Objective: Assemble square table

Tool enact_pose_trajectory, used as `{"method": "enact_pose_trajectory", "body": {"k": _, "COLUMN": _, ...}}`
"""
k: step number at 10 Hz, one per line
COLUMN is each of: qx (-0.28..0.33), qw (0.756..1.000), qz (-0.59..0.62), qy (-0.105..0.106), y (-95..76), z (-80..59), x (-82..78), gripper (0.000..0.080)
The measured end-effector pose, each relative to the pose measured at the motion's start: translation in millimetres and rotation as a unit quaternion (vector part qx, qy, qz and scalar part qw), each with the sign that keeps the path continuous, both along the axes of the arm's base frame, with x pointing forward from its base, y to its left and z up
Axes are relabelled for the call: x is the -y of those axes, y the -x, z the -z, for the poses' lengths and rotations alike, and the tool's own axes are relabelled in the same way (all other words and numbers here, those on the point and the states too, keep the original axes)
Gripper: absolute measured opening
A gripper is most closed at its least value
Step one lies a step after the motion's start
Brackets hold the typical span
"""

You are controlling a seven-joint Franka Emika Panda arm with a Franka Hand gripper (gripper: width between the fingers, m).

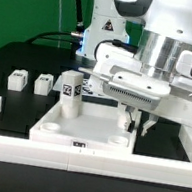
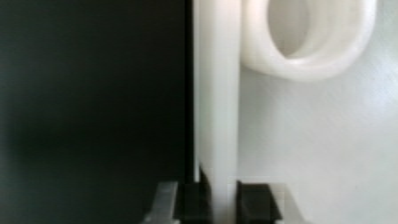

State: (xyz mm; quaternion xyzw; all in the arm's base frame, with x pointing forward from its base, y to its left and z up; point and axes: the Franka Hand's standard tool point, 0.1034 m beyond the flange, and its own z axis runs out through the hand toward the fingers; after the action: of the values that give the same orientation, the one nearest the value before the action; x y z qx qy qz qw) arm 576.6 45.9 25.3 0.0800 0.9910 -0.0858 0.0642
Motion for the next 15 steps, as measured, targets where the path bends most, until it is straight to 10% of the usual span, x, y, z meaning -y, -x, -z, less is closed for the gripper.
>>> {"method": "enact_pose_trajectory", "body": {"k": 15, "qx": -0.128, "qw": 0.989, "qz": -0.011, "qy": 0.069, "y": -3.2, "z": 1.7, "x": -57.8, "gripper": 0.0063}}
